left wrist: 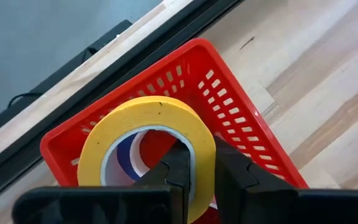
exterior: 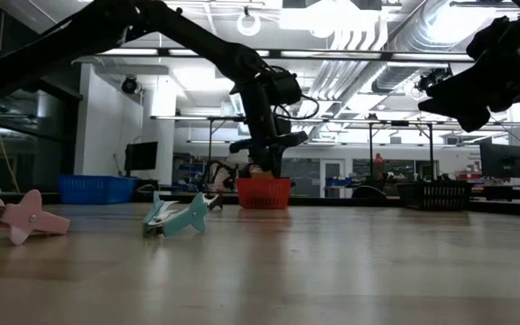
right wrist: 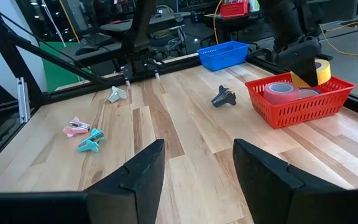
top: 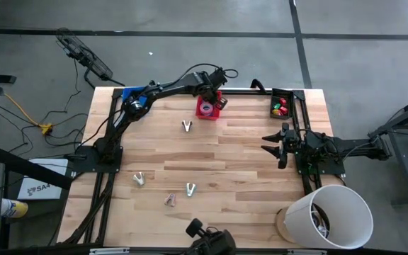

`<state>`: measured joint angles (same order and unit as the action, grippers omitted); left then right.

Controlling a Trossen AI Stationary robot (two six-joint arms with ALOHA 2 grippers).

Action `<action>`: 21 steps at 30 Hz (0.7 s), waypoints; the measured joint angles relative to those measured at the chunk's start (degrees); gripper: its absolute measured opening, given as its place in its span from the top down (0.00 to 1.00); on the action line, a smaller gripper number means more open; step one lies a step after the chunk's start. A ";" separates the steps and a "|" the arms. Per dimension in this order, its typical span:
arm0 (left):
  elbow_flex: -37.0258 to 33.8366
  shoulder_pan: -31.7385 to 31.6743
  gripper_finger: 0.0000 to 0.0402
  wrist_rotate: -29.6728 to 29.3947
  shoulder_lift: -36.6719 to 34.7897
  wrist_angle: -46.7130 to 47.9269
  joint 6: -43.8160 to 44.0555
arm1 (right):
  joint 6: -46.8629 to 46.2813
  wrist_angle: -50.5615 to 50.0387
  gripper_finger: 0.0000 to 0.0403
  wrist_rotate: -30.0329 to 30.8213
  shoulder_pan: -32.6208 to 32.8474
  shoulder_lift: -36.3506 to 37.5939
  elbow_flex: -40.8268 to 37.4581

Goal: Pick and place Stapler, Stapler remover, tape
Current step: Put the yellow tape into the red bin

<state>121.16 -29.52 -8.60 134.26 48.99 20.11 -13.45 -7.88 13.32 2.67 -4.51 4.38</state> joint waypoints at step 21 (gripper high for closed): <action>-0.11 1.16 0.91 -2.48 -0.96 -0.54 -1.66 | 0.00 0.00 0.55 0.00 -0.02 0.00 0.00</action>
<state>121.05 -28.36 -11.09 133.30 48.45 18.45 -13.45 -7.88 13.32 2.66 -4.51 4.38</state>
